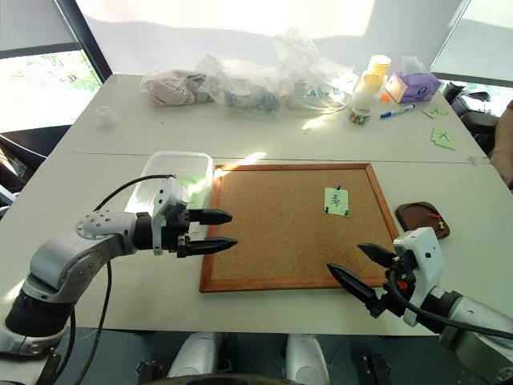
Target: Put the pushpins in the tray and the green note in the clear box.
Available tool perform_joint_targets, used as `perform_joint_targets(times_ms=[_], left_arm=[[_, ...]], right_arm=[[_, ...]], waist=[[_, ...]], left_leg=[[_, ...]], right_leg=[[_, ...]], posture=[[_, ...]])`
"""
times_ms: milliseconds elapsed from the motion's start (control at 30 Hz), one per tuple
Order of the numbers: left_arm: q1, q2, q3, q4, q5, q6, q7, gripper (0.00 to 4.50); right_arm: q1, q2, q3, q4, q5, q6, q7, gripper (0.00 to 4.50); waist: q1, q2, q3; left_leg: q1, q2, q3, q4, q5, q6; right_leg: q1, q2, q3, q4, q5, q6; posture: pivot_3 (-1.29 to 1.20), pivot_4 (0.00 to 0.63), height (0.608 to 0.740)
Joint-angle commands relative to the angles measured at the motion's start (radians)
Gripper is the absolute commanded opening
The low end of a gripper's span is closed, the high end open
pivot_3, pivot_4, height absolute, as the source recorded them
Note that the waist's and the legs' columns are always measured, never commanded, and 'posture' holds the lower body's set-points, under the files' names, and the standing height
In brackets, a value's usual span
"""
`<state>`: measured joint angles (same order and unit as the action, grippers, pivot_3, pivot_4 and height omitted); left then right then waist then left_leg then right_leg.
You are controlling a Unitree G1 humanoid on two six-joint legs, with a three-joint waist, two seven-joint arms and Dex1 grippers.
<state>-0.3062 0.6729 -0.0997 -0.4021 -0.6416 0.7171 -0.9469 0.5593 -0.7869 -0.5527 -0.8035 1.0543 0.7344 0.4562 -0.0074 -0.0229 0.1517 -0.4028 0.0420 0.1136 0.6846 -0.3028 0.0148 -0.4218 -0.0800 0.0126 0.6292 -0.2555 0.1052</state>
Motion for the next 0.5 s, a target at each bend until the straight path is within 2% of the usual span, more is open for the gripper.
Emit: perform_joint_targets(times_ms=[33,500], left_arm=[[-0.009,-0.001,0.018,0.000,-0.012,-0.010,-0.014,3.25],[-0.050,-0.027,0.020,0.024,-0.014,-0.013,-0.013,3.25]], right_arm=[[0.018,0.016,-0.003,-0.031,-0.019,-0.009,0.000,4.50],[0.006,0.037,0.011,-0.031,-0.040,-0.008,-0.013,4.50]], waist=[[0.001,0.000,0.000],[-0.001,0.000,0.000]], left_leg=[[0.000,0.000,0.000,0.000,0.000,0.000],[0.000,0.000,0.000,0.000,0.000,0.000]], right_leg=[[0.000,0.000,0.000,0.000,0.000,0.000],[0.000,0.000,0.000,0.000,0.000,0.000]], posture=[[0.00,0.150,0.740],[0.00,0.150,0.740]])
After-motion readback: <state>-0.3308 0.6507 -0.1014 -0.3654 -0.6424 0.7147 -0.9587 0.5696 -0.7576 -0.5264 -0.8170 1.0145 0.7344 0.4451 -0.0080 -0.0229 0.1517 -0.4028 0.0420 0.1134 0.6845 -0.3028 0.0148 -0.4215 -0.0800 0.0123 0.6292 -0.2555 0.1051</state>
